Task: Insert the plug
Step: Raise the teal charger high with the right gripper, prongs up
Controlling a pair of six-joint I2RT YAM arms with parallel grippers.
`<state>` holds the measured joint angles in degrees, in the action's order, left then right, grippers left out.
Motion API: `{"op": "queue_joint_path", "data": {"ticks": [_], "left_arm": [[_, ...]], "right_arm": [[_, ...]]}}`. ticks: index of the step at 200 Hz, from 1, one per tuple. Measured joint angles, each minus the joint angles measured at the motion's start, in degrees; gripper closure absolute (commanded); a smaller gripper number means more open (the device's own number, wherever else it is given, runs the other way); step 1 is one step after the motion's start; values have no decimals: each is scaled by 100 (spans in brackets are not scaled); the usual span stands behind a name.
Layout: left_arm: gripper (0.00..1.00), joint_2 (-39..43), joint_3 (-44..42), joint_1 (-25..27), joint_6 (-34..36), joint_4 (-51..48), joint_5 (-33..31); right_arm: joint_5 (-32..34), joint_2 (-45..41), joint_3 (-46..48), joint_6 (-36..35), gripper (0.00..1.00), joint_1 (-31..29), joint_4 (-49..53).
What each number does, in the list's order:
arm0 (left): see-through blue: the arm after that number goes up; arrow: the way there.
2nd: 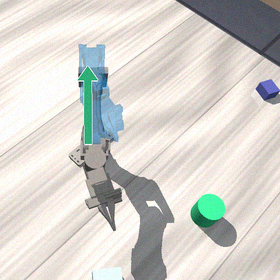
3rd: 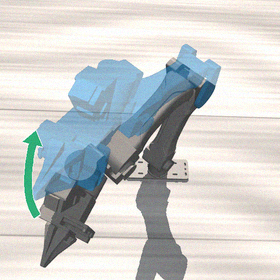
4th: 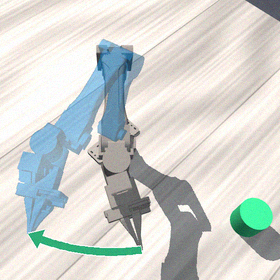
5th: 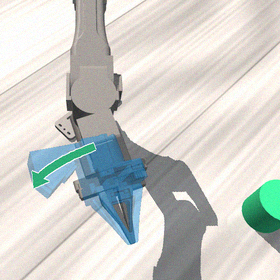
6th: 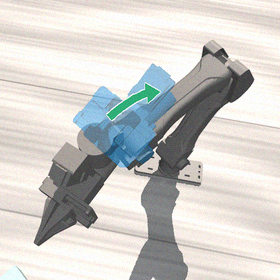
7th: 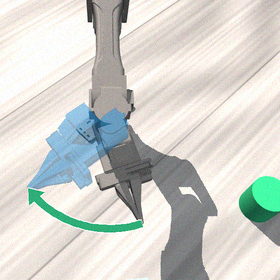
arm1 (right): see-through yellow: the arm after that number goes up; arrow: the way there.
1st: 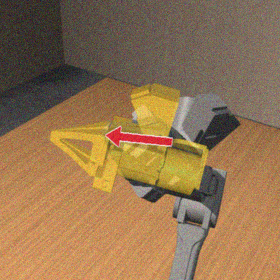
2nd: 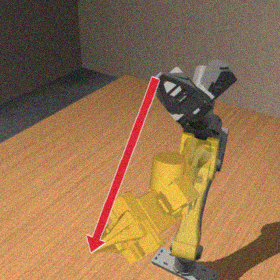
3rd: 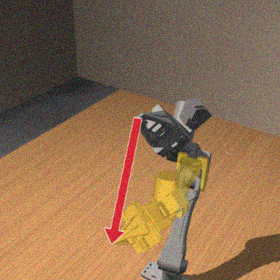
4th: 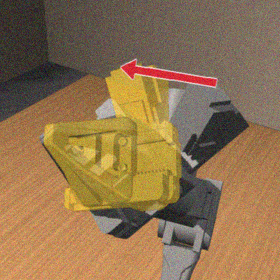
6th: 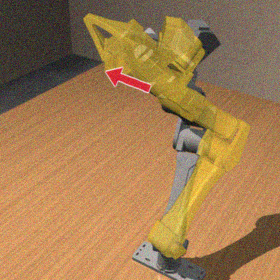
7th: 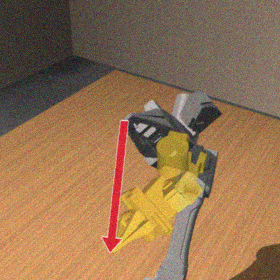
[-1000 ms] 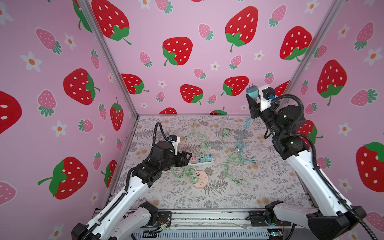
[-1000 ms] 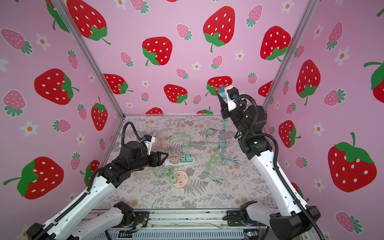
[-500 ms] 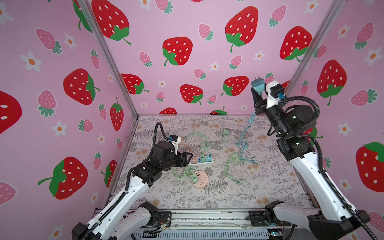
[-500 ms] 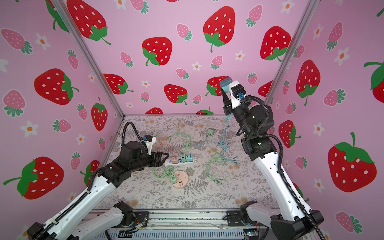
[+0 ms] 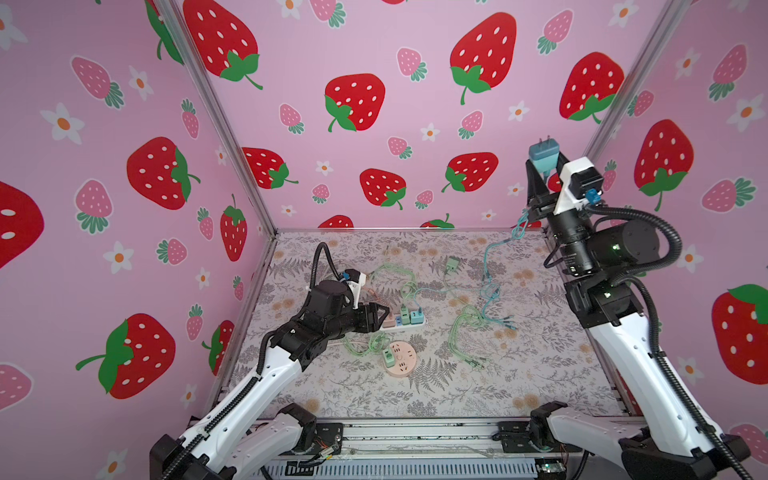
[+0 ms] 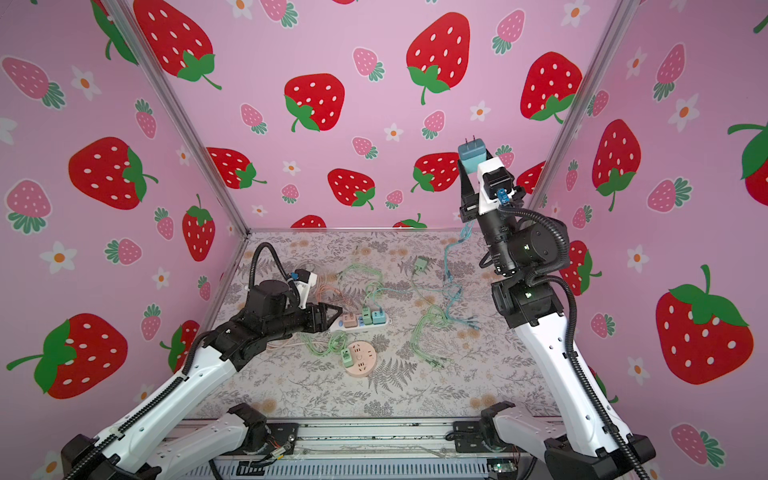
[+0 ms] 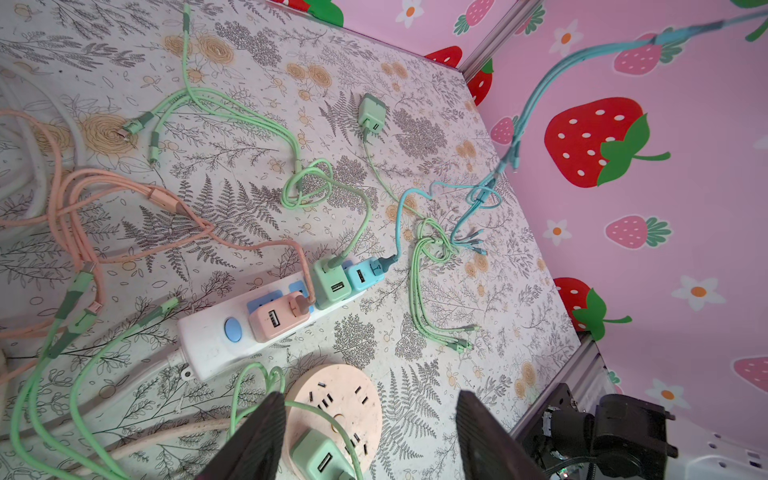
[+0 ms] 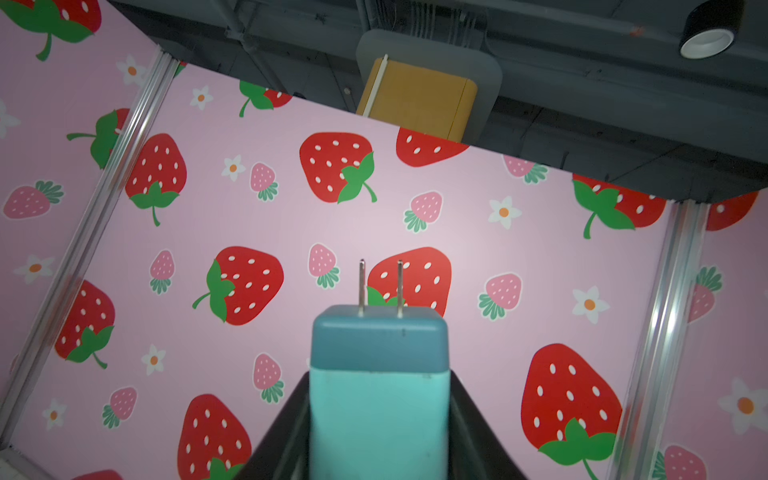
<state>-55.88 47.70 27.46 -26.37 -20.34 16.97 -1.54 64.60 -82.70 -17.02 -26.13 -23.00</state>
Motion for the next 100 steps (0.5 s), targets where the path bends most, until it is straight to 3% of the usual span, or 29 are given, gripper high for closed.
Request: {"op": "queue_joint_path", "data": {"ticks": [31, 62, 100], "left_arm": [[32, 20, -37, 0, -44, 0, 22], [32, 83, -42, 0, -70, 22, 70], [30, 42, -24, 0, -57, 31, 345]], "right_arm": [[-31, -15, -341, -87, 86, 0, -262], [-352, -24, -568, 13, 86, 0, 219], [-968, -227, 264, 415, 86, 0, 1156]]}}
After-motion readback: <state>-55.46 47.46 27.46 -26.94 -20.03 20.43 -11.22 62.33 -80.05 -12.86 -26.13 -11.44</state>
